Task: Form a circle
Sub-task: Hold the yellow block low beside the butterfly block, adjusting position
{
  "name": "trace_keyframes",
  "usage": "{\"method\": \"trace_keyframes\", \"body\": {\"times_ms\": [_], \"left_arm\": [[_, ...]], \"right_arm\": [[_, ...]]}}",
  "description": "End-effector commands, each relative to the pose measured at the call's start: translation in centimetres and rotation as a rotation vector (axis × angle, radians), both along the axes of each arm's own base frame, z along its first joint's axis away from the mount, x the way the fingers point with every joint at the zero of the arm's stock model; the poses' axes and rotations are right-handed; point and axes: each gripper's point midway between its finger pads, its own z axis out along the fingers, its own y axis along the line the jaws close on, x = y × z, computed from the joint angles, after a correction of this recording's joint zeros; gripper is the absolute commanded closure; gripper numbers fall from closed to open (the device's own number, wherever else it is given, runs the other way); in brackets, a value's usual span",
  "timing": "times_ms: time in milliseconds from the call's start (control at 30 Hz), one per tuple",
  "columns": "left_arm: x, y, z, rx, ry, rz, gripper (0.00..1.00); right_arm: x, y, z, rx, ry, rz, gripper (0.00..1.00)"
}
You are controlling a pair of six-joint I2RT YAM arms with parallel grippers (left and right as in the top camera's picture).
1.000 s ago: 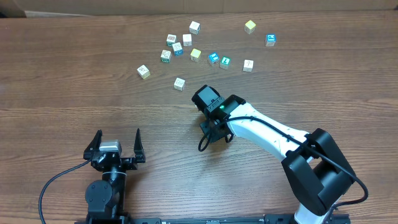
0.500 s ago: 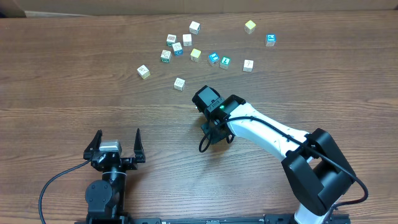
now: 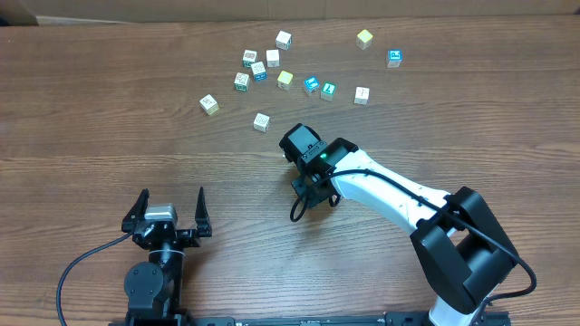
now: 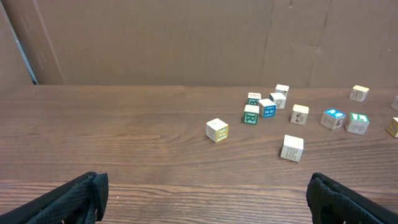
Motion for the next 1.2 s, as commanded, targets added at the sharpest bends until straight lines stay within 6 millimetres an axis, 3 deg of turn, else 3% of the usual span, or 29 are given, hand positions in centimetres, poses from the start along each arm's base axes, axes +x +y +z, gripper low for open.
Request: {"method": "trace_keyframes", "body": {"times_ms": [0,267,700,833,933,1167], "left_arm": [[-0.02,-0.25,0.14,0.017,-0.009,-0.013,0.00],[-0.02,-0.25,0.14,0.017,-0.009,-0.013,0.01],[-0.02,-0.25,0.14,0.017,-0.009,-0.013,0.00],[-0.02,-0.25,0.14,0.017,-0.009,-0.013,0.00],[-0.02,-0.25,0.14,0.017,-0.009,-0.013,0.00],[-0.02,-0.25,0.14,0.017,-0.009,-0.013,0.01]], "right_arm": [[0.15,0.16,0.01,0.017,0.001,-0.003,0.60],[-0.28,-0.13,-0.08,0.006,0.019,-0.002,0.66],[-0.38,-0.22,-0.10,-0.002,0.022,0.021,0.66],[-0.31,-0.16,-0.08,0.001,0.019,0.023,0.57],[-0.23,-0.09,-0.07,0.004,0.015,0.023,0.57],[-0.24,-0.10,-0.08,0.003,0.016,0.023,0.66]]}}
